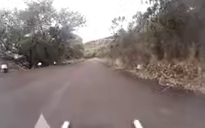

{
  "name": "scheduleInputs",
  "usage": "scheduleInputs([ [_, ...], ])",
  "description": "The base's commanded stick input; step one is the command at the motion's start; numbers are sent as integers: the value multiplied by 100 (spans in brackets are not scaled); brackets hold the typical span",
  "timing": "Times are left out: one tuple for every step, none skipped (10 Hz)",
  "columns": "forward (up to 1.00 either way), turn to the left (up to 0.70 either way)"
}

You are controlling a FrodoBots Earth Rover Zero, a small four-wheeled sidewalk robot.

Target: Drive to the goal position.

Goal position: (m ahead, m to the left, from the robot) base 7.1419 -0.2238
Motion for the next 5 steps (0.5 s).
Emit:
scheduleInputs([
  [50, 0],
  [50, 0],
  [50, 0],
  [50, 0],
  [50, 0],
])
